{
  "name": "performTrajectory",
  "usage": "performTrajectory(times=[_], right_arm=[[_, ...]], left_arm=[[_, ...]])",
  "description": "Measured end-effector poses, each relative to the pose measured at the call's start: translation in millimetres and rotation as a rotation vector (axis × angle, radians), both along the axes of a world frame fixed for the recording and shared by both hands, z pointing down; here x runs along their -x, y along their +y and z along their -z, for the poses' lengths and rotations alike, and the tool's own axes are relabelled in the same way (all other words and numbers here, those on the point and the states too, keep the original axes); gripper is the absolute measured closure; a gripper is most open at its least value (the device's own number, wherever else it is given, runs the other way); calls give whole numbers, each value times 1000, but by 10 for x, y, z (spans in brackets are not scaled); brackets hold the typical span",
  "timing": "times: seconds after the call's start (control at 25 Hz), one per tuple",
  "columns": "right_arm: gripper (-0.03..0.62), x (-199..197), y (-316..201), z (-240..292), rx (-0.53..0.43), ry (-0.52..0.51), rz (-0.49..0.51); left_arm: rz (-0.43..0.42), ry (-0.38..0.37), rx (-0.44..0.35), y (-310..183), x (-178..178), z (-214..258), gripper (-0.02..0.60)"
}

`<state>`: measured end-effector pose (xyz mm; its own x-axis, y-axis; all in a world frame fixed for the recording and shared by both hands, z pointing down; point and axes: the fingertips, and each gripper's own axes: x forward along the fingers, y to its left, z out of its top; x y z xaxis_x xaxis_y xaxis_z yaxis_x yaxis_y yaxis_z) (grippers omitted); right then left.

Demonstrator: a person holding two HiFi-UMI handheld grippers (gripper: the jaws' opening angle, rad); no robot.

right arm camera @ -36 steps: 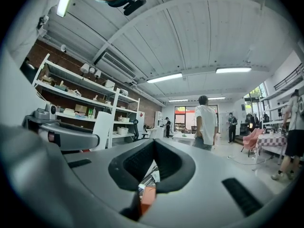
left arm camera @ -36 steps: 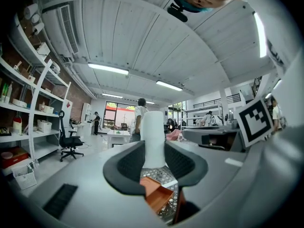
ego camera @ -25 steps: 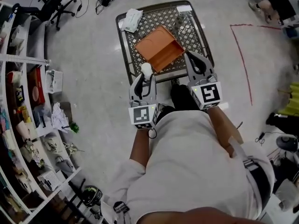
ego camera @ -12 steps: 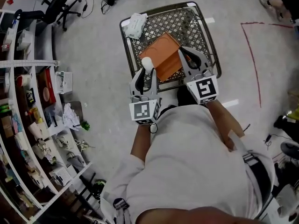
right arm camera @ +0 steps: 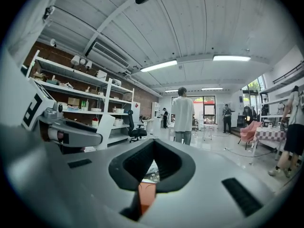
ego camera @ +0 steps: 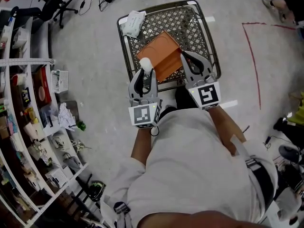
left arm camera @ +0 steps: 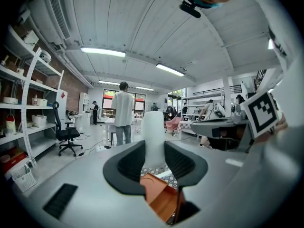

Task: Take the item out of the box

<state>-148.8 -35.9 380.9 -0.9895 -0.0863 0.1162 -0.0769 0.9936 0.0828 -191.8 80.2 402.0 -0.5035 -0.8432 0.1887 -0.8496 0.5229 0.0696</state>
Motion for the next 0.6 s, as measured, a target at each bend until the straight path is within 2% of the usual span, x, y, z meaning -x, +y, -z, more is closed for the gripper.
performTrajectory(times=[0.6], right_arm=[[591,-73,15,28,-7,-13,-2]], left_arm=[[16,-23,-12,17,-9,66,456]])
